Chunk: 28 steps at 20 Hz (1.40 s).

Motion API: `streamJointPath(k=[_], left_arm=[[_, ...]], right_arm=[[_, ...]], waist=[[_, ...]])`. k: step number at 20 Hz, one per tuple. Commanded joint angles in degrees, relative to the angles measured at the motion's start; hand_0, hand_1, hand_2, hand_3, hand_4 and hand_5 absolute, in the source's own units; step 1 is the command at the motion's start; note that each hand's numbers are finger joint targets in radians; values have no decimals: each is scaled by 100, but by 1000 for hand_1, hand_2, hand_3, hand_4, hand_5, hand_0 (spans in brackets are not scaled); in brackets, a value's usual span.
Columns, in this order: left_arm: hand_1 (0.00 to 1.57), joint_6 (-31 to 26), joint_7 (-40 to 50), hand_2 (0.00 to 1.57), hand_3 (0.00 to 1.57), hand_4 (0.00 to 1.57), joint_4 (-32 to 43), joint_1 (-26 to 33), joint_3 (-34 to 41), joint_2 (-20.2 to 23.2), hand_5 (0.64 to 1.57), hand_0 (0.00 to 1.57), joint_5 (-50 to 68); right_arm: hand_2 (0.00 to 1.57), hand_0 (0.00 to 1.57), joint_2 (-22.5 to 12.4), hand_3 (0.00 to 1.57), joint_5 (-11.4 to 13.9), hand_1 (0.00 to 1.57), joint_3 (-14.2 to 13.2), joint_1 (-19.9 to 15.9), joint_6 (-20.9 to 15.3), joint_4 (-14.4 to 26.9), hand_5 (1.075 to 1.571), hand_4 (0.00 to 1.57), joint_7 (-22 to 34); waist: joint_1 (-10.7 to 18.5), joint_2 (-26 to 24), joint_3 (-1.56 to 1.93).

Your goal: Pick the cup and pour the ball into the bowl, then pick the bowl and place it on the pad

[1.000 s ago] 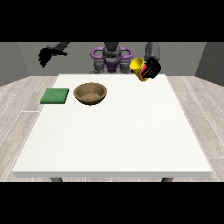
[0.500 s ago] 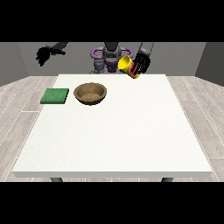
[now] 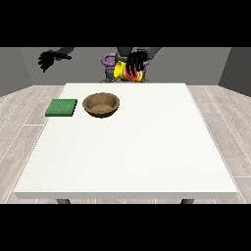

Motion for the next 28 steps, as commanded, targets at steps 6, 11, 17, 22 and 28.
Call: streamJointPath(k=[6,11,17,22,28], left_arm=[[1533,-1292,583,1571,1571,1556,438,-628,-1621,-631,1164,1533,-1887],[1465,-1688,420,1571,1571,1481,536,-620,-2063,-575,1216,1465,-2493],[1445,-1945,218,1571,1571,1527,320,-508,-2048,-664,1134,1445,-2878],[1499,-965,670,1571,1571,1571,-316,-190,-284,-628,1092,1499,-1241],[1023,213,234,1257,941,1391,-1147,631,1378,-807,1300,1023,759]], right_arm=[[0,0,-45,0,10,0,46,-115,242,283,1570,0,-151],[0,0,-277,0,-74,0,-107,-134,325,370,1571,0,-109],[0,0,-36,0,6,0,32,-129,120,300,1571,0,-18],[0,0,-45,0,-178,0,-162,-23,-55,328,1568,0,273],[0,0,111,0,-193,0,-237,-37,-423,232,1565,225,362]], waist=[[-105,49,4],[27,16,-8],[216,-7,-13],[513,-115,-56],[1025,66,-96]])
